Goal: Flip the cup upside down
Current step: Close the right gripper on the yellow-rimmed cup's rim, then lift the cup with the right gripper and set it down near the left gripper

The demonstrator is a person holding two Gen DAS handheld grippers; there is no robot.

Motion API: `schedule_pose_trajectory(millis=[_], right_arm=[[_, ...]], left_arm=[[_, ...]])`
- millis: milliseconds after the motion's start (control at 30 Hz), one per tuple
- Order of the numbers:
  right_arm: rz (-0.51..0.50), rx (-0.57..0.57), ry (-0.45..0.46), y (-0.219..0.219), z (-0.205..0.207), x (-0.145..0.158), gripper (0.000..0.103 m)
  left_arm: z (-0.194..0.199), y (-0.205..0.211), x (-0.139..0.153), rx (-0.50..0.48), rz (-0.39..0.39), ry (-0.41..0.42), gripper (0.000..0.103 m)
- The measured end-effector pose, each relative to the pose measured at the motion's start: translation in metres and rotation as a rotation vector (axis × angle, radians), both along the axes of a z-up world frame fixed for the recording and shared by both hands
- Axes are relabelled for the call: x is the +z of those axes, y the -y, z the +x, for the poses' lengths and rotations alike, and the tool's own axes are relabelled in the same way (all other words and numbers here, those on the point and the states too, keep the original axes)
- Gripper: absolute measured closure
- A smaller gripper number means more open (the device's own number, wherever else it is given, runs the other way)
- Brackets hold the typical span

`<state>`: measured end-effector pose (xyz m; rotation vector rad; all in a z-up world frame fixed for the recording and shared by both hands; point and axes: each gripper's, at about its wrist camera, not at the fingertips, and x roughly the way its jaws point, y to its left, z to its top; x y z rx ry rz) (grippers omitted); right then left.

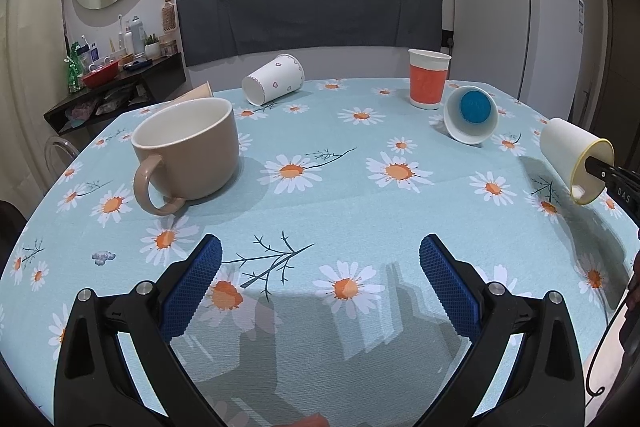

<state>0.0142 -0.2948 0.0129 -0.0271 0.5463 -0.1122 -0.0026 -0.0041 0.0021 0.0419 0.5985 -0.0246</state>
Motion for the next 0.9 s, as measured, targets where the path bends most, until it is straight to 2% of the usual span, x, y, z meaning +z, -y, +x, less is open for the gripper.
schedule_pose_trajectory(millis=[233, 433, 700, 900], right_arm=[[0.02, 0.115, 0.0, -0.036, 0.012, 0.014, 0.099], [-0.011, 0.22, -0.005, -0.081, 0.03, 0.024, 0.099], [-0.012, 0.325, -0.046, -0.127, 0.053, 0.019, 0.099], [-0.054, 0.344, -0.065, -0.156, 0.072, 0.014, 0.099]], left_arm=[[-0.003, -0.001, 0.001, -0.005, -0.004, 0.011, 0.006], [-0.006, 0.0, 0.002, -0.005, 0.001, 0.022, 0.006], [-0.008, -0.001, 0.004, 0.007, 0.0, 0.025, 0.006], [-0.007, -0.001, 0.004, 0.008, 0.0, 0.026, 0.006]])
